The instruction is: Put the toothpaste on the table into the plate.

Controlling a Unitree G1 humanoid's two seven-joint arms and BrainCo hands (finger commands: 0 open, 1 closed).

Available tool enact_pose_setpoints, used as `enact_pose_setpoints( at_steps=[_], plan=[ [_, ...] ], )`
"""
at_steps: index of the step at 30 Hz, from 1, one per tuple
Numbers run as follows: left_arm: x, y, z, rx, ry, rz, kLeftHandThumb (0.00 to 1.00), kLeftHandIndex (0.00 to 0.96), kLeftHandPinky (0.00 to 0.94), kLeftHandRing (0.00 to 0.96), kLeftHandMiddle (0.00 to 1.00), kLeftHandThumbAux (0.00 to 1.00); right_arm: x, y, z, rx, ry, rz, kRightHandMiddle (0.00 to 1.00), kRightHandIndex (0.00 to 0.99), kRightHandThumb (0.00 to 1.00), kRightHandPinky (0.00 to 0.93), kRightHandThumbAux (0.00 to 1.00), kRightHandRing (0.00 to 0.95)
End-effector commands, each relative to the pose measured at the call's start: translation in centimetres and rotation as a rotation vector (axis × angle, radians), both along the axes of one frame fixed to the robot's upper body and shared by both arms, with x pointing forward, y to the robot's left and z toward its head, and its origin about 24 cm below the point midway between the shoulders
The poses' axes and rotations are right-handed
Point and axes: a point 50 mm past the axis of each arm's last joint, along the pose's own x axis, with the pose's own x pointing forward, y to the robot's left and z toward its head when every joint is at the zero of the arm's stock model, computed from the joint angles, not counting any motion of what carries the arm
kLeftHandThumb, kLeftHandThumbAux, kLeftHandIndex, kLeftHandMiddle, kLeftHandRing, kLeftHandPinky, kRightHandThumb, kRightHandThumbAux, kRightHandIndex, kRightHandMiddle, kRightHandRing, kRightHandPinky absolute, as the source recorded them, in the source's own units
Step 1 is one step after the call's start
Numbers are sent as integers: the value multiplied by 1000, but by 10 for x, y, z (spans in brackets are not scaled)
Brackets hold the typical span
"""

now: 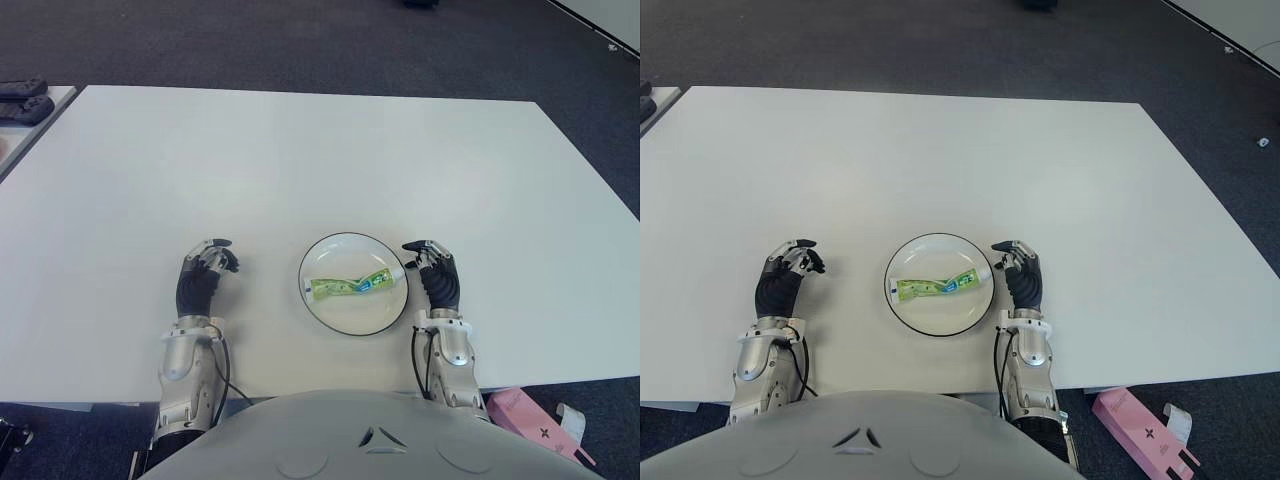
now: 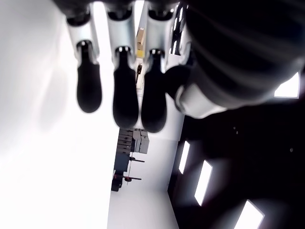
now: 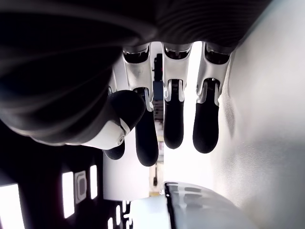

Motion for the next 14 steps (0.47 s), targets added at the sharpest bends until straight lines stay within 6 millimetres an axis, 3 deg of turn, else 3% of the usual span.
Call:
enact_pose_setpoints(
  at_steps=[1,14],
  plan=[
    [0,-2,-1,-5,12,-26,701,435,581,595,612,717,-6,1,-7,5,40,-12,459,443,839,506,686,511],
    [-1,-1,-1,5,18,-44,700,434,577,595,605,716,-8,3,-4,12,21,-19,459,443,839,511,686,512]
  ],
)
